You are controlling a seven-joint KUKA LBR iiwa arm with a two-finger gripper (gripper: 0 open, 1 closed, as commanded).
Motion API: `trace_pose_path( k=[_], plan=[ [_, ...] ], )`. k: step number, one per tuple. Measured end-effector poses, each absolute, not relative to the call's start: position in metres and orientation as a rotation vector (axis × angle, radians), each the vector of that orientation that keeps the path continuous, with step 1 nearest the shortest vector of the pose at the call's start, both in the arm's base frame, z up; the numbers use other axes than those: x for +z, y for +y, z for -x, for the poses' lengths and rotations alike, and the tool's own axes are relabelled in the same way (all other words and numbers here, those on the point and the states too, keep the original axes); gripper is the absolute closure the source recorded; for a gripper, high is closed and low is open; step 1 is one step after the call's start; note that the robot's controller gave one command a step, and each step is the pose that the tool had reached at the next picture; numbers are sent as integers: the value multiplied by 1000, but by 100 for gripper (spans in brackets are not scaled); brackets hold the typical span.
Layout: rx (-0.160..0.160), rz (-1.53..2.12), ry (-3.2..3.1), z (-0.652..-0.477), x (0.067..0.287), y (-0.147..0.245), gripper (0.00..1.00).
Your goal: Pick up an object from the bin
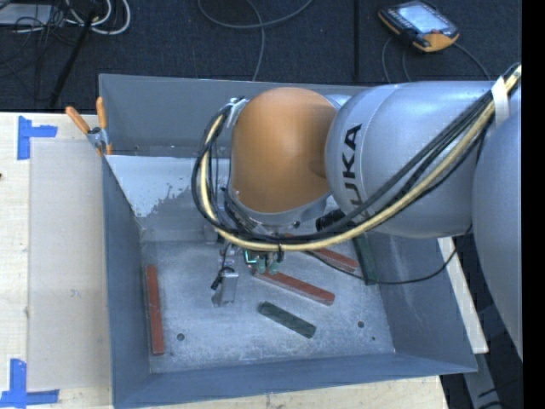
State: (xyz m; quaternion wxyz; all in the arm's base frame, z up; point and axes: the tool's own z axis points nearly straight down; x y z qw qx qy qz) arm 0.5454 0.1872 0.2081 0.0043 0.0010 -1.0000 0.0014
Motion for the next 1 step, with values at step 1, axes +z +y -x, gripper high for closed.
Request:
trace_pose_path(
  k=[1],
  plan=[
    [0,1,-3140,-547,213,187,0]
  ],
)
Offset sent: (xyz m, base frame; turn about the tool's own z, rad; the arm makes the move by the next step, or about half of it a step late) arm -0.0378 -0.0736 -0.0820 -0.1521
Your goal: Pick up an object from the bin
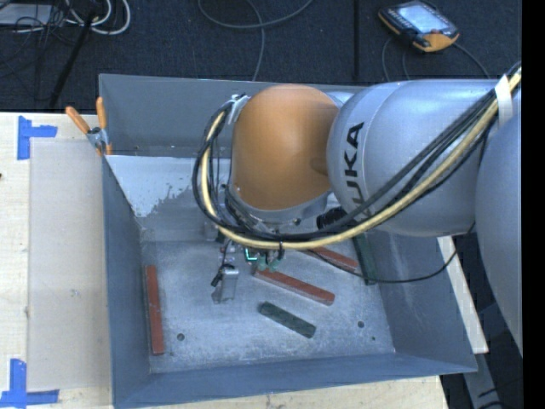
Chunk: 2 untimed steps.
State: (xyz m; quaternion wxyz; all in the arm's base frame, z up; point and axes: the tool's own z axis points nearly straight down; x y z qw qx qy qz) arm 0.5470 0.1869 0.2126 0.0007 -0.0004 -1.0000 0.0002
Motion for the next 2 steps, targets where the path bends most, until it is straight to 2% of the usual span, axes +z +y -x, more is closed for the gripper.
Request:
trace_pose_path(
  k=[1,2],
  plan=[
    [-4,-101,-3145,-533,182,162,0],
    [-3,-198,-3142,-563,125,125,0]
  ],
)
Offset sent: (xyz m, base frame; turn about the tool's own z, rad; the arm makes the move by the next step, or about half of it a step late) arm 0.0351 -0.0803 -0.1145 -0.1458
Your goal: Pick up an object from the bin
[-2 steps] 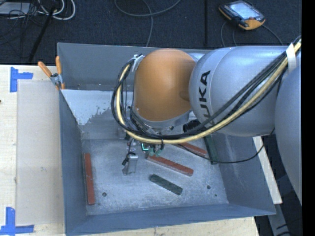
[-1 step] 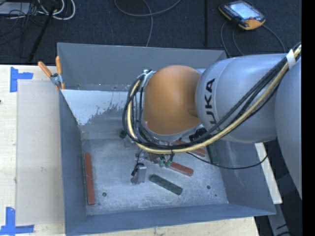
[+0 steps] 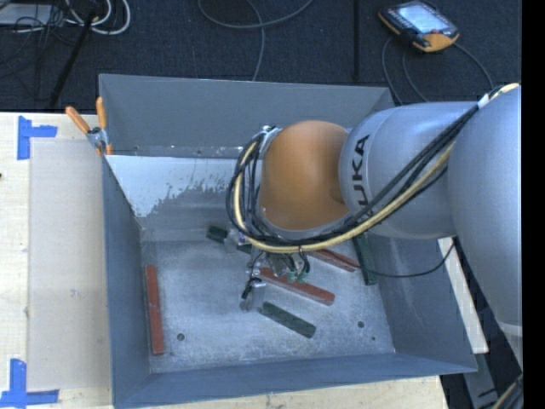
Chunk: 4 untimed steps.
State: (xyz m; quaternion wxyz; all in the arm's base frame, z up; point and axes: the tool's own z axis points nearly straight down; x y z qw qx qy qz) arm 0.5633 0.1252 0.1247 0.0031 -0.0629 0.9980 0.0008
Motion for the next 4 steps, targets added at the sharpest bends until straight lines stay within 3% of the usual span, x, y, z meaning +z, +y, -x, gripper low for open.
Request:
trace_pose_path(
  k=[1,2,3,4],
  plan=[
    [-1,195,3138,-571,95,99,0],
    [2,210,3136,-559,88,58,0],
    [-2,-8,3146,-525,102,41,0],
    [-1,61,3133,-589,72,-36,100]
  ],
)
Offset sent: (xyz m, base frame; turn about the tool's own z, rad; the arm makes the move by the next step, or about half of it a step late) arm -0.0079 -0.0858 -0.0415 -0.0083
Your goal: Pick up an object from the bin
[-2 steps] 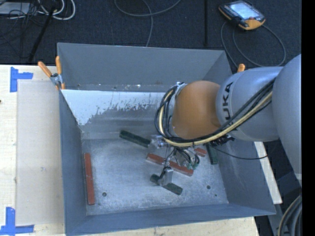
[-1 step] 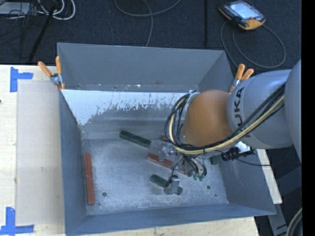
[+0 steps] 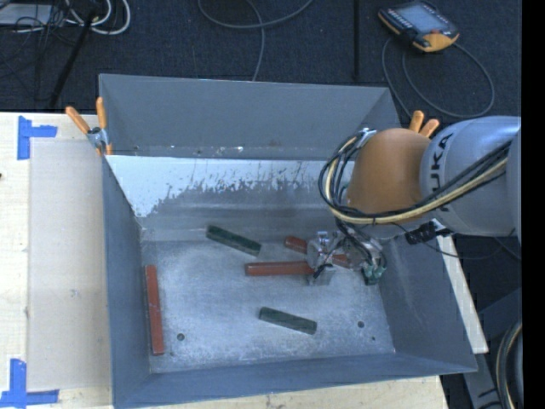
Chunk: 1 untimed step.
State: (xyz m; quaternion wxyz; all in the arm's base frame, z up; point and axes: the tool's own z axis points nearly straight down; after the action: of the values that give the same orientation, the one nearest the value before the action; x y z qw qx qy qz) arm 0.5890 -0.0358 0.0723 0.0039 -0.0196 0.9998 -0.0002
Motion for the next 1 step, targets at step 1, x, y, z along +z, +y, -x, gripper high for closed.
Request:
trace_pose_path(
  k=[1],
  plan=[
    [0,61,3133,-589,72,-36,100]
  ],
)
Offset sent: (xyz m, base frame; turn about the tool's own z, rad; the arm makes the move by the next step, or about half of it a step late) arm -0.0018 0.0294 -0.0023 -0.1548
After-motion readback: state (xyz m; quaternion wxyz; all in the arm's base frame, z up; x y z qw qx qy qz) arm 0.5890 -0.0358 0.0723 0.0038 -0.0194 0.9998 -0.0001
